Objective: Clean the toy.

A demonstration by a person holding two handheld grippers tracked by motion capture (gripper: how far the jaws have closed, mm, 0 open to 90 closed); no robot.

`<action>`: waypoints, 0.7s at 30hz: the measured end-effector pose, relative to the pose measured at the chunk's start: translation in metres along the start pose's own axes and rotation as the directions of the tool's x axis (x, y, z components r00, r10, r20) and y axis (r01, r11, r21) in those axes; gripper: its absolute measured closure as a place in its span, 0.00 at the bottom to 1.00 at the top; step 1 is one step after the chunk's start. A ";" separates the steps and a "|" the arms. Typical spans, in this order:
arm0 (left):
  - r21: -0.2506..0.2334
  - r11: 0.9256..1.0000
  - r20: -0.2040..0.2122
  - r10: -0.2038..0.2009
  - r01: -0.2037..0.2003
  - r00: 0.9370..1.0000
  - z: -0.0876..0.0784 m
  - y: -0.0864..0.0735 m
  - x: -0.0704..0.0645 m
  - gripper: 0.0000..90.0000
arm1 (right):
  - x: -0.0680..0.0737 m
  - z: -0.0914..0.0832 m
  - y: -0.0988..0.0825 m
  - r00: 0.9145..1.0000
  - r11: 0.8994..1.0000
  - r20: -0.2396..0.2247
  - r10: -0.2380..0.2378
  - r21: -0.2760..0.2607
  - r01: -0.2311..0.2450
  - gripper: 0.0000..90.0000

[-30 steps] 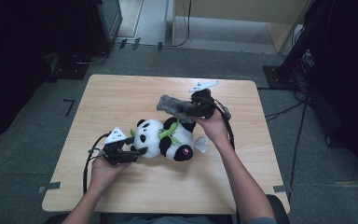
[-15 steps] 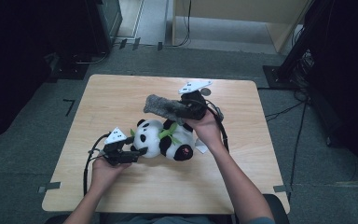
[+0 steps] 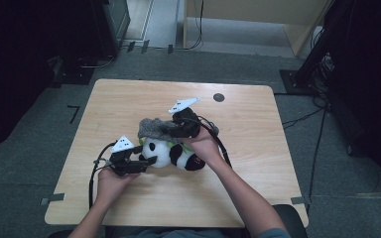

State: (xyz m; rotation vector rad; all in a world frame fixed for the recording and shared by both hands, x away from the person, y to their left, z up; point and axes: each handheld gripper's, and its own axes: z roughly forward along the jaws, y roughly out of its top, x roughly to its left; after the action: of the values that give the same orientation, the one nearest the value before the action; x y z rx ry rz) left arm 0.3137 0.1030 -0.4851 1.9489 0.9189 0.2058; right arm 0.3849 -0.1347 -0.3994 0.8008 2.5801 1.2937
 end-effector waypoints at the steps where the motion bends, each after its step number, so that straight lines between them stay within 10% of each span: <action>1: 0.000 1.000 0.000 0.000 0.000 1.000 0.000 0.000 0.000 0.33 | -0.002 0.001 -0.001 1.000 1.000 0.000 0.002 0.003 -0.002 0.81; 21: 0.010 1.000 0.005 -0.009 0.009 1.000 -0.001 0.000 0.000 0.34 | -0.042 -0.025 -0.017 0.990 0.996 0.109 0.093 0.002 -0.094 0.81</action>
State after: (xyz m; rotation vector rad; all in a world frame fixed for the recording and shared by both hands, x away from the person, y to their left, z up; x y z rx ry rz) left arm 0.3134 0.1035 -0.4848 1.9537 0.9268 0.1913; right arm 0.4051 -0.1817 -0.4015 0.9759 2.4907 1.2289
